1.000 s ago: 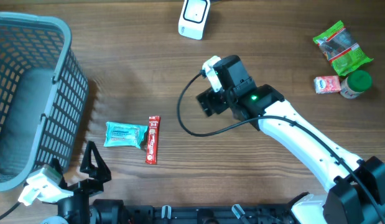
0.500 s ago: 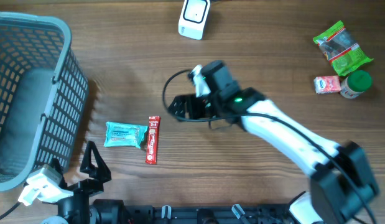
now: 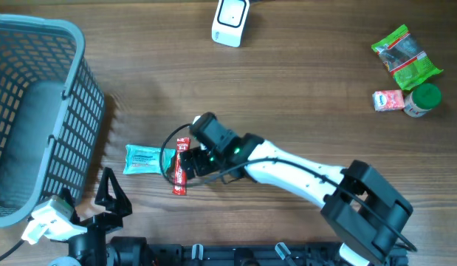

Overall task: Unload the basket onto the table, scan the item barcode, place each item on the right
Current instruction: 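Lower the right gripper onto the blue-green wipes pack and grasp it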

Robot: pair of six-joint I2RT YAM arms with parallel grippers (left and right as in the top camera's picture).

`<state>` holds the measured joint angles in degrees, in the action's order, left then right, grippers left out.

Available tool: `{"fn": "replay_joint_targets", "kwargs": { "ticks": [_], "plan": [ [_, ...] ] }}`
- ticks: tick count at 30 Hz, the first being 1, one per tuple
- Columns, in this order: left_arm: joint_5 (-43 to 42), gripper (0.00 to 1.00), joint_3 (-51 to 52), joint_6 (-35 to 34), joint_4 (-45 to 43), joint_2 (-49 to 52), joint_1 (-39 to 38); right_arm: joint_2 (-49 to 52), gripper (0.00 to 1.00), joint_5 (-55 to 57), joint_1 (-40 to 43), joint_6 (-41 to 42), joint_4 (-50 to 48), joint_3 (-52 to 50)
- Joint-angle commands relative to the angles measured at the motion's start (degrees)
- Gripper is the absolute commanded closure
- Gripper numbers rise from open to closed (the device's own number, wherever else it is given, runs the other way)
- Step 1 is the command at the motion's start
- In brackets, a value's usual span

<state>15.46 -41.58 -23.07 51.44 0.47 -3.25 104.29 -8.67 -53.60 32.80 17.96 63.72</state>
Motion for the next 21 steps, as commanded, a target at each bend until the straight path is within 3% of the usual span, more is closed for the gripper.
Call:
{"fn": "replay_joint_targets", "kwargs": {
  "ticks": [1,2,3,8,13,21],
  "plan": [
    [-0.46,0.0,0.02,-0.31,-0.09,-0.2,0.31,1.27,0.69,7.21,-2.38,-1.62,-4.17,-0.26],
    [-0.46,0.0,0.02,-0.31,-0.09,-0.2,0.33,1.27,0.91,7.17,-2.49,-0.63,-5.44,-0.26],
    [-0.46,0.0,0.02,-0.31,-0.09,-0.2,0.33,1.27,0.96,6.64,-2.47,1.4,-6.71,-0.26],
    [-0.46,0.0,0.02,-0.31,-0.09,-0.2,0.33,3.67,0.96,-5.86,-2.45,8.15,-17.49,-0.26],
    [-0.46,0.0,0.02,-0.31,-0.09,-0.2,0.33,10.49,0.96,-21.33,-2.47,15.41,-36.96,-0.22],
    [-0.46,0.0,0.02,-0.31,-0.09,-0.2,0.33,16.33,0.96,-28.68,-2.89,13.75,-40.19,3.15]
  ]
}}
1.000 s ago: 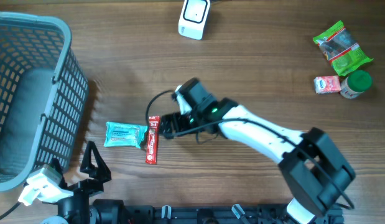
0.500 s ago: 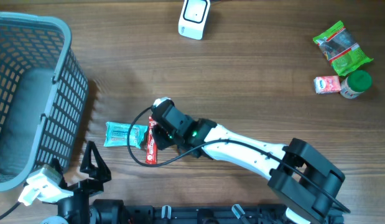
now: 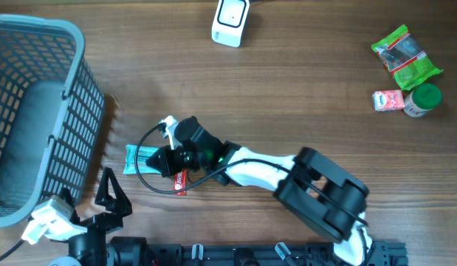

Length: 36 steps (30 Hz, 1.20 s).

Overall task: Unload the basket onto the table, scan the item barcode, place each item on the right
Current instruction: 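Lower the right gripper onto the blue-green wipes pack and grasp it, then lift the wipes pack and reorient it in the right gripper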

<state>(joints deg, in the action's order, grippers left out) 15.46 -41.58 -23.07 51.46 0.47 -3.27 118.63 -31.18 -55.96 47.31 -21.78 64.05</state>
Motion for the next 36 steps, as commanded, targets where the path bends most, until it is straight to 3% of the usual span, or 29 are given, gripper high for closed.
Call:
{"fn": "replay_joint_targets", "kwargs": {
  "ticks": [1,14,19,26,36],
  "plan": [
    [-0.46,0.0,0.02,-0.31,-0.11,-0.2,0.35,2.03,0.96,-6.12,-0.83,-1.2,-0.46,3.06],
    [-0.46,0.0,0.02,-0.31,-0.11,-0.2,0.35,10.97,0.96,0.0,-1.73,0.15,0.26,6.82],
    [-0.46,0.0,0.02,-0.31,-0.11,-0.2,0.35,13.03,0.96,9.81,-1.55,2.25,5.88,9.7],
    [-0.46,0.0,0.02,-0.31,-0.11,-0.2,0.35,12.35,0.96,15.65,2.99,7.74,6.47,10.19],
    [-0.46,0.0,0.02,-0.31,-0.11,-0.2,0.35,12.28,0.96,16.5,14.6,8.35,24.55,10.16]
  ]
}}
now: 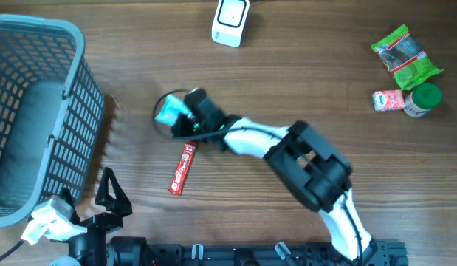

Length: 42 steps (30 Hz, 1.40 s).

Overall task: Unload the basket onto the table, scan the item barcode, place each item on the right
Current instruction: 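Lift the wipes pack and reorient it in the right gripper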

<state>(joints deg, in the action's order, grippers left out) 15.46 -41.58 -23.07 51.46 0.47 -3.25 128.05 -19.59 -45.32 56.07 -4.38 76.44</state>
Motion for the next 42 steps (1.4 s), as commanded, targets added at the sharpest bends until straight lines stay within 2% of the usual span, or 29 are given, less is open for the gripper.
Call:
{"fn": "replay_joint_targets", "kwargs": {
  "ticks": [1,3,7,8,10,11,13,18,22,27,35,42],
  "plan": [
    [-0.46,0.0,0.02,-0.31,-0.11,-0.2,0.33,2.8,0.96,4.39,5.14,-1.62,9.51,-2.21],
    [-0.46,0.0,0.02,-0.31,-0.11,-0.2,0.33,2.51,0.96,2.95,6.67,-3.87,12.26,-2.23],
    [-0.46,0.0,0.02,-0.31,-0.11,-0.2,0.33,-0.04,0.96,-5.33,8.83,-15.28,14.58,-2.21],
    [-0.46,0.0,0.02,-0.31,-0.11,-0.2,0.33,-1.31,0.89,-7.52,9.07,-18.97,15.19,-2.21],
    [-0.46,0.0,0.02,-0.31,-0.11,-0.2,0.33,-5.22,0.48,-9.35,9.25,-25.44,18.47,-2.21],
    [-0.46,0.0,0.02,-0.31,-0.11,-0.2,0.33,-7.5,0.36,-8.39,9.25,-28.0,20.68,-2.21],
    [-0.46,0.0,0.02,-0.31,-0.11,-0.2,0.31,-11.72,0.01,-5.27,9.25,-31.71,23.78,-2.21],
    [-0.46,0.0,0.02,-0.31,-0.11,-0.2,0.33,-19.65,0.0,5.01,9.18,-44.13,23.71,-2.21],
    [-0.46,0.0,0.02,-0.31,-0.11,-0.2,0.33,-17.88,0.0,7.87,9.14,-58.12,19.65,-2.21],
    [-0.46,0.0,0.02,-0.31,-0.11,-0.2,0.33,-15.41,0.0,8.24,8.85,-67.12,14.05,-2.21],
    [-0.46,0.0,0.02,-0.31,-0.11,-0.2,0.33,-9.88,0.0,8.92,7.23,-74.07,7.32,-2.21],
    [-0.46,0.0,0.02,-0.31,-0.11,-0.2,0.33,-3.13,0.0,11.3,7.19,-75.17,1.6,-1.9]
  ]
}}
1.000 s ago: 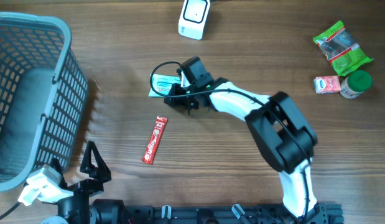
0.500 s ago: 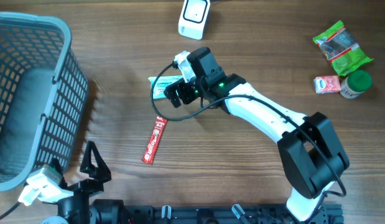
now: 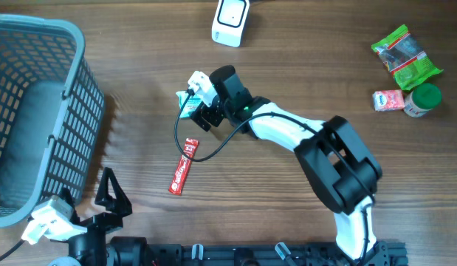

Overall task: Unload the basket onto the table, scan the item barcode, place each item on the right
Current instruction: 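Lift the wipes pack and reorient it in the right gripper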

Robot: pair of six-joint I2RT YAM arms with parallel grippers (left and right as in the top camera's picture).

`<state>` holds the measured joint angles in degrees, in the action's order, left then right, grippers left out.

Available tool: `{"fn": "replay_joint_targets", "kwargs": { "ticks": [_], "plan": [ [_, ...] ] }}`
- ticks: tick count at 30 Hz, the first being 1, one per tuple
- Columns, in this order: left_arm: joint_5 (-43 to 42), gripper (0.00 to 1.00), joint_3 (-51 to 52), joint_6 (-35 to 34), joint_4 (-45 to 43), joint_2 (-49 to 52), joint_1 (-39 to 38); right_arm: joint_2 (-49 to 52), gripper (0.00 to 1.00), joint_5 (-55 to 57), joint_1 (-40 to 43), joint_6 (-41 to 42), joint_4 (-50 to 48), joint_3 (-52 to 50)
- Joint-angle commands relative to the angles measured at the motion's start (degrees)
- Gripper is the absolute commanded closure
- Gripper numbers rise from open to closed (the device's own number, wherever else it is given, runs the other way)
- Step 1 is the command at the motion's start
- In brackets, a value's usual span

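My right gripper (image 3: 194,103) is shut on a teal snack packet (image 3: 184,104), holding it above the table's middle. Only the packet's left edge shows past the wrist. The white barcode scanner (image 3: 229,21) stands at the far edge, up and to the right of the packet. A red stick packet (image 3: 182,166) lies on the wood below the gripper. My left gripper (image 3: 110,193) rests at the near left edge, its fingers spread in a V with nothing between them.
A grey mesh basket (image 3: 73,44) fills the left side. At the far right lie a green snack bag (image 3: 405,55), a pink carton (image 3: 388,100) and a green-capped bottle (image 3: 424,100). The right arm's black cable loops down near the red stick.
My right gripper, still holding the teal packet, has moved right and a little farther from me, closer to the scanner. The red stick and the left arm have not moved.
My right gripper was first over the red stick, with the teal packet flat on the table beside it. Then it was down at the teal packet. Then it held the packet clear of the table, the red stick left behind, and now it holds it nearer the scanner.
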<state>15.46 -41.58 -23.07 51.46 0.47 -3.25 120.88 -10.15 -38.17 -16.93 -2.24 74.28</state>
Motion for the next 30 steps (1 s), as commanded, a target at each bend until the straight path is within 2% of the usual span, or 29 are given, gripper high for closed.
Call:
{"fn": "replay_joint_targets", "kwargs": {
  "ticks": [1,7,8,9,11,12,15,18,21,24,27,30],
  "plan": [
    [-0.46,0.0,0.02,-0.31,-0.11,-0.2,0.33,4.94,0.0,1.95,0.04,-2.19,-0.52,0.37],
    [-0.46,0.0,0.02,-0.31,-0.11,-0.2,0.31,11.23,0.02,9.86,0.2,-2.16,-0.83,0.39],
    [-0.46,0.0,0.02,-0.31,-0.11,-0.2,0.33,12.13,0.14,10.91,0.2,-2.08,-0.59,0.39],
    [-0.46,0.0,0.02,-0.31,-0.11,-0.2,0.31,12.59,0.33,11.41,0.2,-1.7,-0.11,0.39],
    [-0.46,0.0,0.02,-0.31,-0.11,-0.2,0.33,12.59,0.82,12.13,0.2,2.14,0.44,0.42],
    [-0.46,0.0,0.02,-0.31,-0.11,-0.2,0.33,11.96,0.96,12.13,0.2,4.66,0.83,0.42],
    [-0.46,0.0,0.02,-0.31,-0.11,-0.2,0.31,9.01,0.96,10.86,0.2,11.72,2.73,0.5],
    [-0.46,0.0,0.02,-0.31,-0.11,-0.2,0.33,1.49,0.96,4.42,0.59,20.06,9.33,0.5],
    [-0.46,0.0,0.02,-0.31,-0.11,-0.2,0.33,-8.0,0.96,-6.67,2.27,28.44,18.86,0.5],
    [-0.46,0.0,0.02,-0.31,-0.11,-0.2,0.33,-16.55,0.96,-22.47,5.03,36.17,28.04,0.5],
    [-0.46,0.0,0.02,-0.31,-0.11,-0.2,0.33,-21.22,0.96,-34.95,6.73,39.82,33.99,0.5],
    [-0.46,0.0,0.02,-0.31,-0.09,-0.2,0.31,-24.22,0.96,-41.24,7.3,46.16,40.5,0.5]
  ]
}}
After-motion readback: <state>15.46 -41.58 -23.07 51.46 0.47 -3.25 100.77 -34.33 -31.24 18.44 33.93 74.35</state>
